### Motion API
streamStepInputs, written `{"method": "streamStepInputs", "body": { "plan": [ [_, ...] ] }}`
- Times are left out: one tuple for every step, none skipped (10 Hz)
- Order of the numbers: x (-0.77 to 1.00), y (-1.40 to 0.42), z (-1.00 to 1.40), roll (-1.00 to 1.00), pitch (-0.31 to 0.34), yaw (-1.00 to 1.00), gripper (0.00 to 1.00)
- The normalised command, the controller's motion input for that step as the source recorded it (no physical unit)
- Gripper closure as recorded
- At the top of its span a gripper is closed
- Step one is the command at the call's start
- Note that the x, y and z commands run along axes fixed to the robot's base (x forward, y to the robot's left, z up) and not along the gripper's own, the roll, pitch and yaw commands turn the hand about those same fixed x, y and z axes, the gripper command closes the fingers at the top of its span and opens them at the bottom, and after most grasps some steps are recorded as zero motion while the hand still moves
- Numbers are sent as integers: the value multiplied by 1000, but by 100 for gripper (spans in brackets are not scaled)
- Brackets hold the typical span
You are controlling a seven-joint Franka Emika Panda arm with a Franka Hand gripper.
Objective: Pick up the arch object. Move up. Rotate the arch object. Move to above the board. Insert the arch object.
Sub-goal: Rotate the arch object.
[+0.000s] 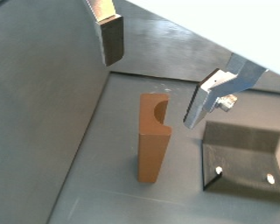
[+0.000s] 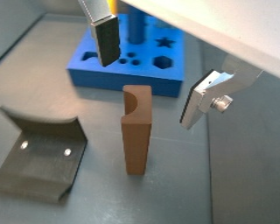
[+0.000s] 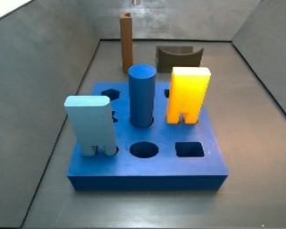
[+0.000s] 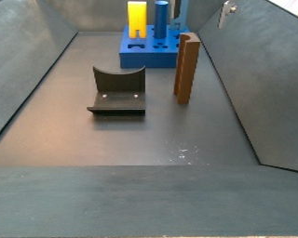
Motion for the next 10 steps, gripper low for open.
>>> {"method": "streamStepInputs", "body": {
  "plan": [
    [19,16,-16,-2,14,-1000,0],
    [19,16,-16,-2,15,-1000,0],
    [19,16,-16,-2,16,-1000,0],
    [19,15,-16,-2,18,-1000,0],
    [19,15,-16,-2,19,-1000,0],
    [19,15,-16,-2,21,-1000,0],
    [20,15,-16,-3,24,-1000,0],
    [20,16,-15,-3,27,-1000,0],
    [20,15,-15,-4,33,-1000,0],
    [20,16,-15,-4,39,-1000,0]
  ]
}}
